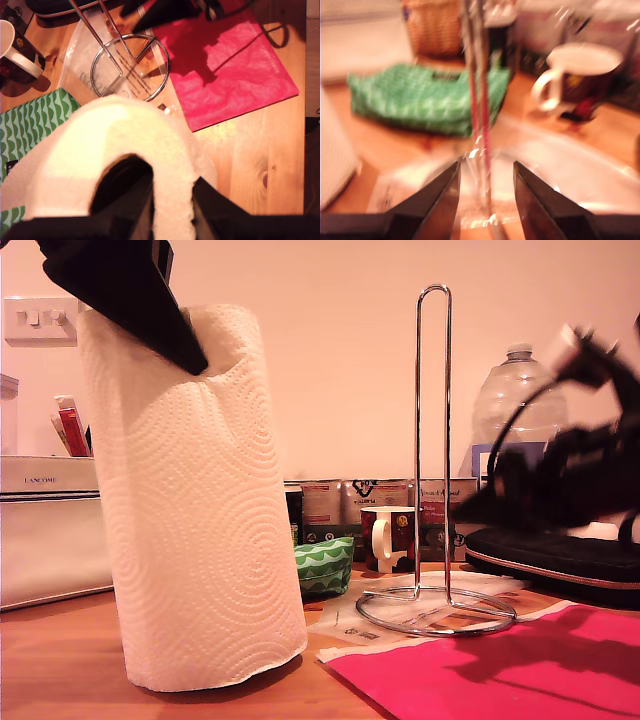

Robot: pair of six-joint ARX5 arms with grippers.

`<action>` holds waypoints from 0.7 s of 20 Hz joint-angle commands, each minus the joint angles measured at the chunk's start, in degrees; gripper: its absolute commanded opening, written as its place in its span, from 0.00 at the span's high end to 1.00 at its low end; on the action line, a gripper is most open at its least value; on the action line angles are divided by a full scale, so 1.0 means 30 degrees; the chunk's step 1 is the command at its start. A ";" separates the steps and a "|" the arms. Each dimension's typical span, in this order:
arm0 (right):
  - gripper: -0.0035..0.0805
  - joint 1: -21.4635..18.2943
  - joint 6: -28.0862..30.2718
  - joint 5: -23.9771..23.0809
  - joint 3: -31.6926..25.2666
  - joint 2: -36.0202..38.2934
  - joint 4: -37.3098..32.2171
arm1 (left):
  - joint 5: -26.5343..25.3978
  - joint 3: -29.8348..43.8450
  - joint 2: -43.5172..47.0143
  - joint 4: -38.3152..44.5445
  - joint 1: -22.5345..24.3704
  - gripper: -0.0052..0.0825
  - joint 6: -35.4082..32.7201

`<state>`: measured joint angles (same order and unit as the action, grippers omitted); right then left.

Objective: Insert the paper towel roll into the metallic stand.

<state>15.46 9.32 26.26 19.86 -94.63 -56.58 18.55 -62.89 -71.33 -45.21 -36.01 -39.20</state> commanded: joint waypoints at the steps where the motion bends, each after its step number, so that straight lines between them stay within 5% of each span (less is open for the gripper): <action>1: 0.60 0.0036 0.0291 0.0736 0.0503 -0.0809 -0.0306 | 0.0153 -0.0153 0.0044 0.0226 -0.0036 0.96 -0.0073; 14: 0.60 -0.0095 0.1260 0.1792 0.4109 -0.6215 -0.0350 | 0.0153 -0.0153 0.0044 0.0197 -0.0036 0.96 0.0066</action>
<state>15.44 12.34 31.20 31.75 -112.05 -57.28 18.52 -62.89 -71.33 -45.21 -36.01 -39.18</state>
